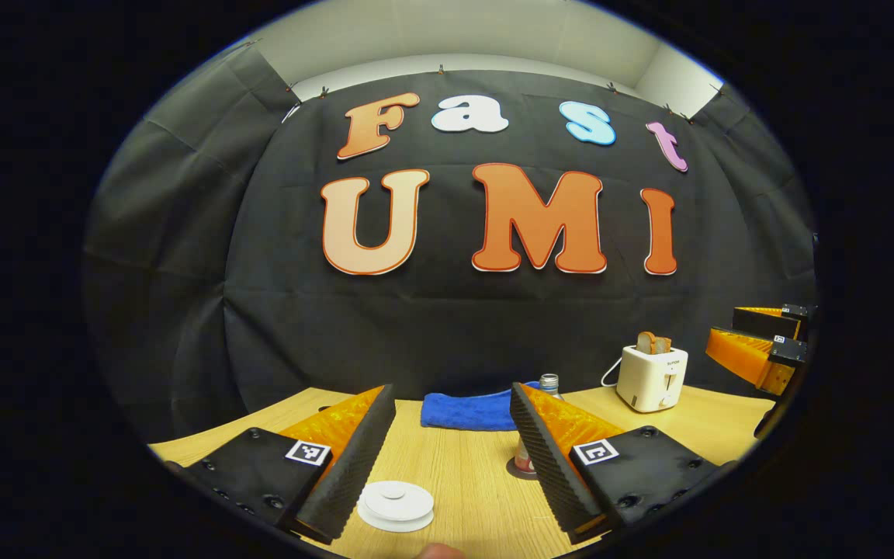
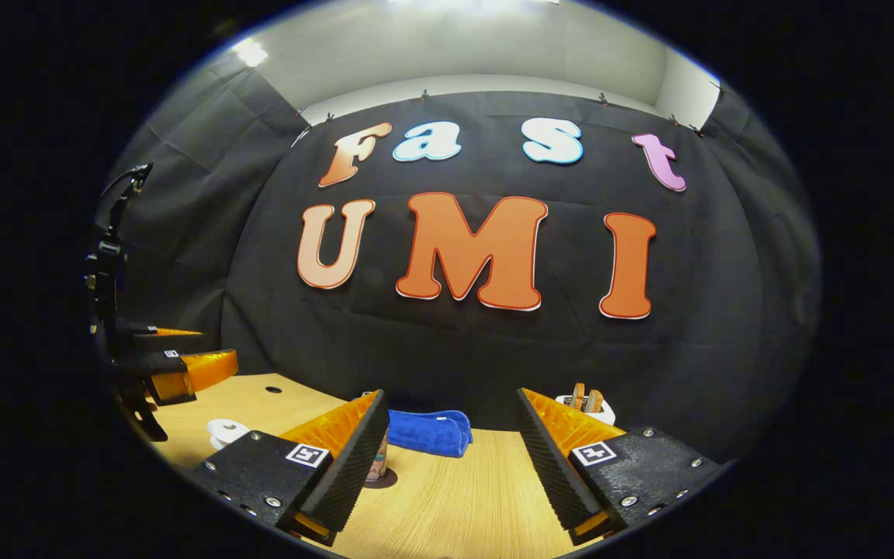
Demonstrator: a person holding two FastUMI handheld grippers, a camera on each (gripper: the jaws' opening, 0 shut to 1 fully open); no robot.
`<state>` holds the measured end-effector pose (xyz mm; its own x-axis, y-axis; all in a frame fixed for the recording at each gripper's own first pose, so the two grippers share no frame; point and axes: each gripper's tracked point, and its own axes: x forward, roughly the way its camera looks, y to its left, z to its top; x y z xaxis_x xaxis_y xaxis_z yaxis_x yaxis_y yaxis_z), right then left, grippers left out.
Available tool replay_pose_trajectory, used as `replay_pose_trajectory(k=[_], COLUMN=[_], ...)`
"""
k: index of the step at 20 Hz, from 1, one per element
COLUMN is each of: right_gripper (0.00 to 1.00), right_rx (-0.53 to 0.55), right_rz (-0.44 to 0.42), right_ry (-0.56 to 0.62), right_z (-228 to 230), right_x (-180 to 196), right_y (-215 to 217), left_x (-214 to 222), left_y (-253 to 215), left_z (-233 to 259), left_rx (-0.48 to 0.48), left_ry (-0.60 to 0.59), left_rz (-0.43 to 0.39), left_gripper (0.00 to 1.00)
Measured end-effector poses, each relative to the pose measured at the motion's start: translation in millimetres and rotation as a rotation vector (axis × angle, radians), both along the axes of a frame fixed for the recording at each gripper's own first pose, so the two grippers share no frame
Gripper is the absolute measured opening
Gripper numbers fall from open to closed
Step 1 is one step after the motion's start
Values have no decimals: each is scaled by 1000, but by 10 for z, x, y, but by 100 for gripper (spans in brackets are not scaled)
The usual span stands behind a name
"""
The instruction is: Open the teacup lid with one hand, grasp the water bottle and pour water into the teacup with the other hand; after pouring, place the water bottle on the coaster and then close the teacup lid.
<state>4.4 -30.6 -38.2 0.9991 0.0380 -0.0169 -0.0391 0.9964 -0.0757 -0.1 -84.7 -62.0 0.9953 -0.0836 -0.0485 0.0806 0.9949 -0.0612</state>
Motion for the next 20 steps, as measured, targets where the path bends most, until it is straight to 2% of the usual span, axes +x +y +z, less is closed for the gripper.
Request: replay_pose_trajectory(k=[5,7,13,16,20], right_gripper=[98,98,99,99,99], right_rx=[14,27,17,5,-3], right_rz=[11,26,24,20,18], right_ry=[20,37,31,27,29], right_z=[-59,-110,-102,-106,-117], right_x=[25,31,40,59,75], right_y=[60,100,137,158,182], left_x=[1,-2,30,42,60], left_y=[31,24,-29,-37,-6], left_z=[42,68,86,88,90], left_rx=[2,-4,7,17,15], left_ry=[-19,-29,-32,-33,-35], left_rz=[4,-4,-20,-25,-19], left_gripper=[98,94,94,100,100])
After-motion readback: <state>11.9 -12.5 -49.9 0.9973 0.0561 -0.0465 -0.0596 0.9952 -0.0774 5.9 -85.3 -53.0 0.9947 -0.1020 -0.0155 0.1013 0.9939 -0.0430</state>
